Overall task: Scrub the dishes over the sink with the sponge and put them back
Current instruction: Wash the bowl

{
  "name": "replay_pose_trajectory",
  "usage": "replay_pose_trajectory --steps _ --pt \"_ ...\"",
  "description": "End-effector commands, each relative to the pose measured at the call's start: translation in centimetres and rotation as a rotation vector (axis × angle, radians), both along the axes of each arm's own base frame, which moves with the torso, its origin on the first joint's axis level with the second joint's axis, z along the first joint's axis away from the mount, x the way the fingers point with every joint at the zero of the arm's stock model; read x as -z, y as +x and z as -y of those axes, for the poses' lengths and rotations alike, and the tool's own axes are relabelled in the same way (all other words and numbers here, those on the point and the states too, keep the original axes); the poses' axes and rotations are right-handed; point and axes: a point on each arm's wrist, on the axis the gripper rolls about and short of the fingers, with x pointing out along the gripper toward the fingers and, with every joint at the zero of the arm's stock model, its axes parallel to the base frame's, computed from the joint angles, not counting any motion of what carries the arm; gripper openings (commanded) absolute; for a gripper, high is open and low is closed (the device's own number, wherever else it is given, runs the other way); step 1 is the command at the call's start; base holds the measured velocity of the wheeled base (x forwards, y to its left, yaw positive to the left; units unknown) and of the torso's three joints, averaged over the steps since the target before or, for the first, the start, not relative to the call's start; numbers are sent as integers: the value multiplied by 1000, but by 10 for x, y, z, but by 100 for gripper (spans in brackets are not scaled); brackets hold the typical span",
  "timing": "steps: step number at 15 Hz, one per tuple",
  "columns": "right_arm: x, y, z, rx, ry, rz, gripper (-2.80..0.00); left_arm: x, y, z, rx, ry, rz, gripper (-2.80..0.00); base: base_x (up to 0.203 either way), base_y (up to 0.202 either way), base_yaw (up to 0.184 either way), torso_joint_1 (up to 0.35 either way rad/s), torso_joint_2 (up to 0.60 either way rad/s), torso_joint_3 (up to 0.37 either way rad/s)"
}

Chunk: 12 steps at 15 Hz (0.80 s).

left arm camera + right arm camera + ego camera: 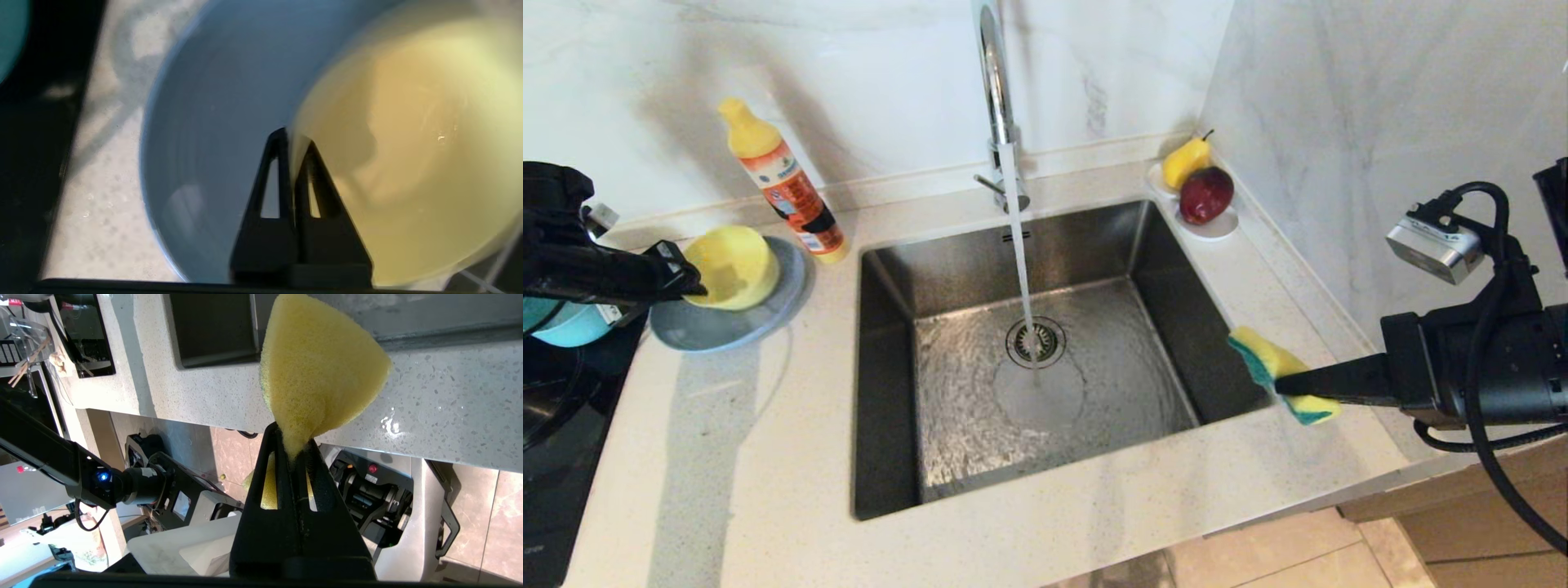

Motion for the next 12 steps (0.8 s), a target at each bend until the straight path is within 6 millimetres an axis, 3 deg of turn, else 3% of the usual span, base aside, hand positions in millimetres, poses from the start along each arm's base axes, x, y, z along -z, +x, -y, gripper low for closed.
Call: replay_pose_trajectory --steps 1,6,12 --pt "-1 -1 0 -1 3 -1 -280 4 1 -1 -2 -7 -11 -280 0 0 0 0 0 0" --pt "-2 -1 4 4 13 1 -280 -9 -4 2 -1 1 18 -280 0 0 0 0 0 0" --pt "-1 -12 9 3 19 -1 -280 -74 -52 26 -19 -11 107 -280 0 0 0 0 0 0"
